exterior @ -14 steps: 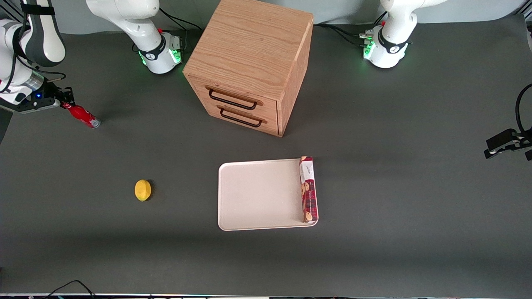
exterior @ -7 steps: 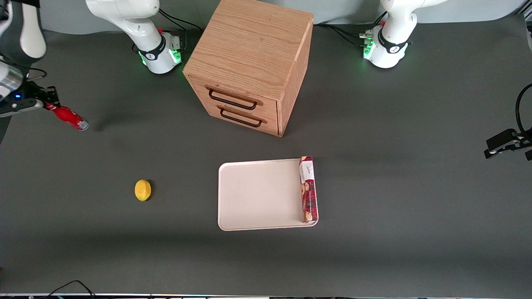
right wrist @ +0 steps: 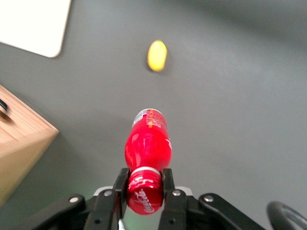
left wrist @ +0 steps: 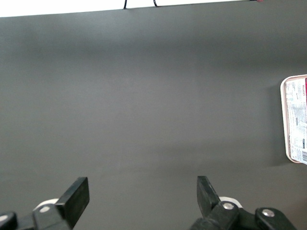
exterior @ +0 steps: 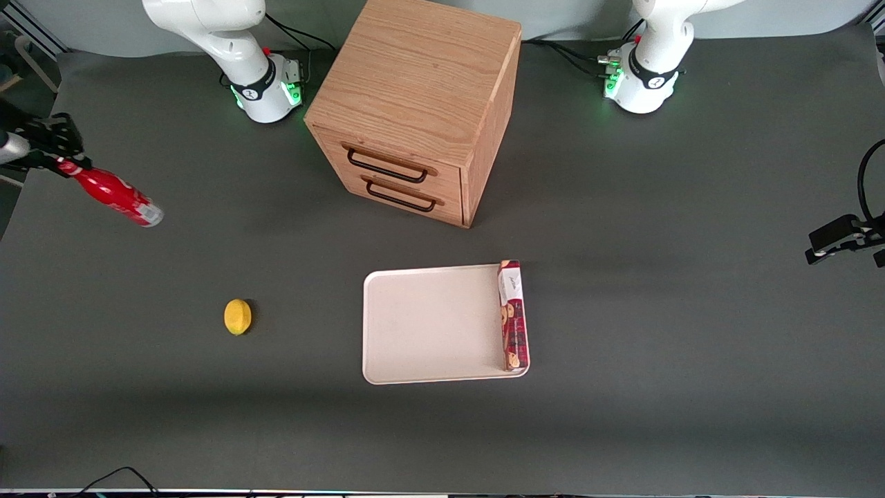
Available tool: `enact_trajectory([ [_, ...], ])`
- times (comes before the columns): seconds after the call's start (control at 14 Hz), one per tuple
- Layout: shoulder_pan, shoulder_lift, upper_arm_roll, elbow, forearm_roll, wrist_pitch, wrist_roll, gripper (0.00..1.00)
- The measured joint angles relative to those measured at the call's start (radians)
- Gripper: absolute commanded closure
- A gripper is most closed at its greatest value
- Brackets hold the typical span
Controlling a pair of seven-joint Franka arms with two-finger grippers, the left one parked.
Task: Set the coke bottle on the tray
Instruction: 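Lift the red bottle and carry it toward the white tray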
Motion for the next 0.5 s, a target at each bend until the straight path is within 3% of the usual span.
enact_trajectory([
  [0.29,0.007,0.297,0.298,0.314,0.008,-0.068,0.467,1.00],
  [0.5,0.030,0.507,0.428,0.410,-0.051,0.005,0.742,1.00],
])
